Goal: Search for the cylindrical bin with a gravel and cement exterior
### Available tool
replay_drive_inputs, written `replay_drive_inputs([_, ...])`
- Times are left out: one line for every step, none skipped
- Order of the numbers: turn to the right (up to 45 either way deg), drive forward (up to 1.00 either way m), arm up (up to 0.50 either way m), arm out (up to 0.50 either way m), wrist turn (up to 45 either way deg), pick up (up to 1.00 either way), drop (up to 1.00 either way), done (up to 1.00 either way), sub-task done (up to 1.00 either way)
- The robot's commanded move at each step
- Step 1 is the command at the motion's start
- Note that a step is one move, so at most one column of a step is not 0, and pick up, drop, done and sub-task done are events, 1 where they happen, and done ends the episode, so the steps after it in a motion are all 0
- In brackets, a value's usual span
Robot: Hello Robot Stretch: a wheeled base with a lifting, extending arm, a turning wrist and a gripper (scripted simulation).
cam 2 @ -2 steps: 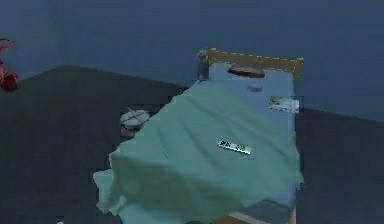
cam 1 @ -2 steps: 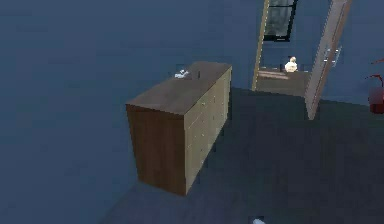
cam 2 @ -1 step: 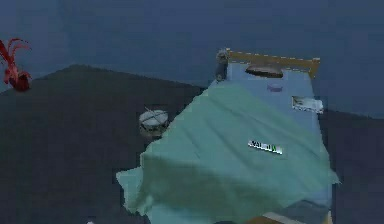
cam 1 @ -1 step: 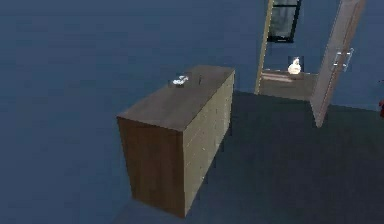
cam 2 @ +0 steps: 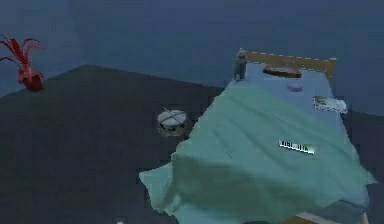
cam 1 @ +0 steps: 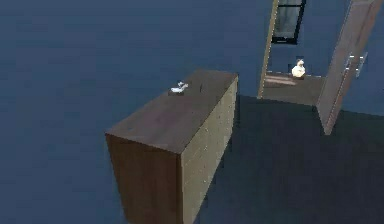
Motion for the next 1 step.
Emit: replay_drive_inputs([24.0, 0.00, 0.00, 0.00, 0.0, 0.00, 0.00, 0.00, 0.00])
